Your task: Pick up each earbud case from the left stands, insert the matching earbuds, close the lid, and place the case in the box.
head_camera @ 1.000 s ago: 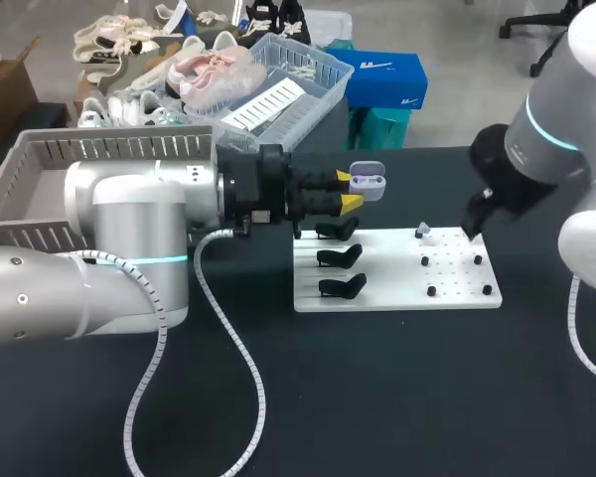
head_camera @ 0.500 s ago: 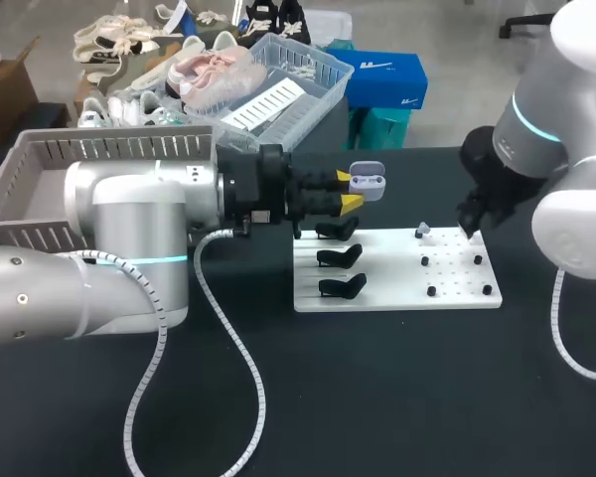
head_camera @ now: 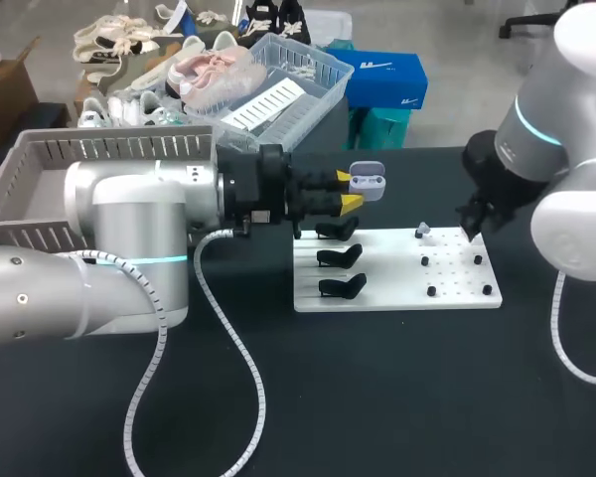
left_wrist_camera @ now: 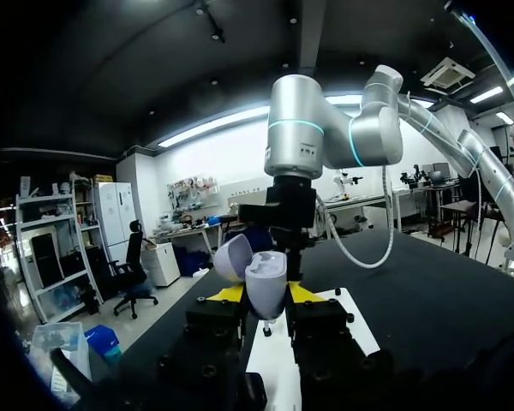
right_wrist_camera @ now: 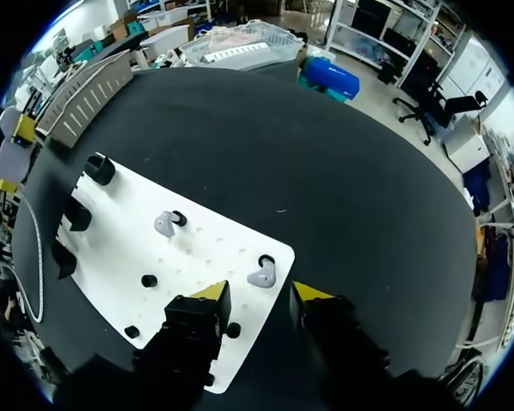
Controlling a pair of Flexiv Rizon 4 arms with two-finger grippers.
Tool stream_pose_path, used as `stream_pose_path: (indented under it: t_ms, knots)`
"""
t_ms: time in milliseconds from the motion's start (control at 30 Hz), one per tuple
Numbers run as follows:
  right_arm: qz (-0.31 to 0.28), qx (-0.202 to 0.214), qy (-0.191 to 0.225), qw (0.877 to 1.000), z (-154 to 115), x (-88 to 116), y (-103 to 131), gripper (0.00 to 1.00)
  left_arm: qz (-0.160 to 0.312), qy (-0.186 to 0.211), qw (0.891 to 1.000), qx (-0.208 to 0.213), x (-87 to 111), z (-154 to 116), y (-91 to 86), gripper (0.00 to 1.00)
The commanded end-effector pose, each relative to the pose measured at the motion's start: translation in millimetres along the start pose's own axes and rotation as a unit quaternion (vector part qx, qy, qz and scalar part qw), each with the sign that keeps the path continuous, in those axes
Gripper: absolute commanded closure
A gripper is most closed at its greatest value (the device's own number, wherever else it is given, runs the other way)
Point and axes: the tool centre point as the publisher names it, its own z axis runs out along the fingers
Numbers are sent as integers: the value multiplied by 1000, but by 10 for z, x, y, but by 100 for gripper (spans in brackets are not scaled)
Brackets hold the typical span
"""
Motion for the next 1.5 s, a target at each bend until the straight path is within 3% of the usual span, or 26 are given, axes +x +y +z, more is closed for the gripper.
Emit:
stream_pose_path:
  t_ms: [33,1000,1300,1433,1500]
  knots:
    - [2,3,-2,1000,41,-22,11,60,1,-1,1000,-2,4,3,-6,100]
    - [17,-5,-14,1000,110,-77,-28,77,1,-1,1000,-2,4,3,-6,100]
    - [22,-4,-14,1000,119,-78,-38,86,1,-1,1000,-2,4,3,-6,100]
    - [22,-5,-13,1000,130,-87,-32,99,1,-1,1000,-2,4,3,-6,100]
    - [21,-4,-12,1000,129,-93,-25,100,1,-1,1000,-2,4,3,-6,100]
